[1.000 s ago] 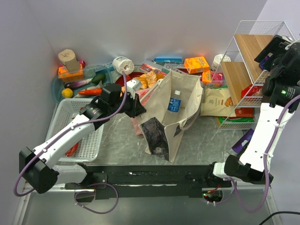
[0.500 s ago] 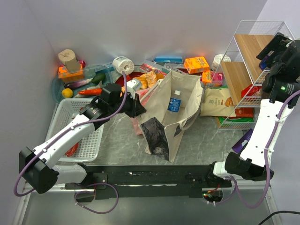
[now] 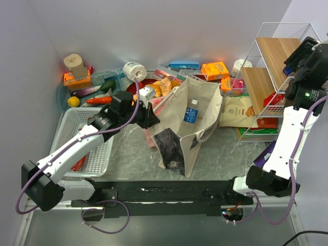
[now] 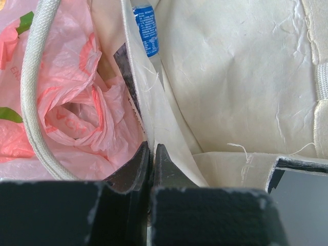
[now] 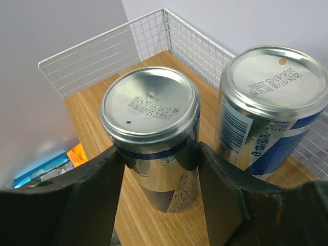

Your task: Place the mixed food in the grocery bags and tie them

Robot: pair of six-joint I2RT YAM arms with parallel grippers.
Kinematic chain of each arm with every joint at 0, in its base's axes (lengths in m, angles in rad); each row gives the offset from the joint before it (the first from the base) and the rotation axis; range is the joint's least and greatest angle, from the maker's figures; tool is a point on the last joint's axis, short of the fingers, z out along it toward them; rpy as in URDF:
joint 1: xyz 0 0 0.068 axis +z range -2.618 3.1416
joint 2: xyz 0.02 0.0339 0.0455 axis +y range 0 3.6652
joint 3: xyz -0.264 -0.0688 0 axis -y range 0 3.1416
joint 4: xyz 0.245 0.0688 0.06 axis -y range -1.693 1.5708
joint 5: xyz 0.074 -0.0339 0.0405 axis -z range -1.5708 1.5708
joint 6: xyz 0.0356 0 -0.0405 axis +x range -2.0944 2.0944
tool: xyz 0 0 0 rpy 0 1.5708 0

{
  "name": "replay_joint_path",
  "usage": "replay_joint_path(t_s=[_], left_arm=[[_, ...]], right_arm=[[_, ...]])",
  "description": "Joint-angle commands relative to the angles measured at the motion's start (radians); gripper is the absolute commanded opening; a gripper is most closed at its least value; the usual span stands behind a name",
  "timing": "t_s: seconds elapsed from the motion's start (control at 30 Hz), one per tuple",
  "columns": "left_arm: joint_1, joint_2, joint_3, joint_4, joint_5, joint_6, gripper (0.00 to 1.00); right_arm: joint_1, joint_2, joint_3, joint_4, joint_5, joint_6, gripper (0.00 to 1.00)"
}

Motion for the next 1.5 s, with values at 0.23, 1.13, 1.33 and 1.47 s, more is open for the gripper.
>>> replay_joint_path(t_s=[0.23, 1.13, 1.33, 1.47], left_arm=[[-0.004, 0.001, 0.008, 0.010, 0.014, 0.017, 0.01], [-0.004, -0.010, -0.001, 0.029, 0.027, 0.018, 0.01], [-0.005, -0.024, -0.004, 0.030, 0.015, 0.023, 0.01], [-0.004, -0.022, -0.003, 0.029, 0.021, 0.023, 0.01]], right_arm=[[0.118, -0.107, -0.008, 0.182, -0.106, -0.089, 0.37], [0.887, -0.249, -0.543, 0.187, -0.046, 0.024, 0.35], [0.925, -0.158, -0.672, 0.098, -0.099, 0.146, 0.40], [0.933, -0.092, -0.690, 0.018, -0.154, 0.179, 0.41]])
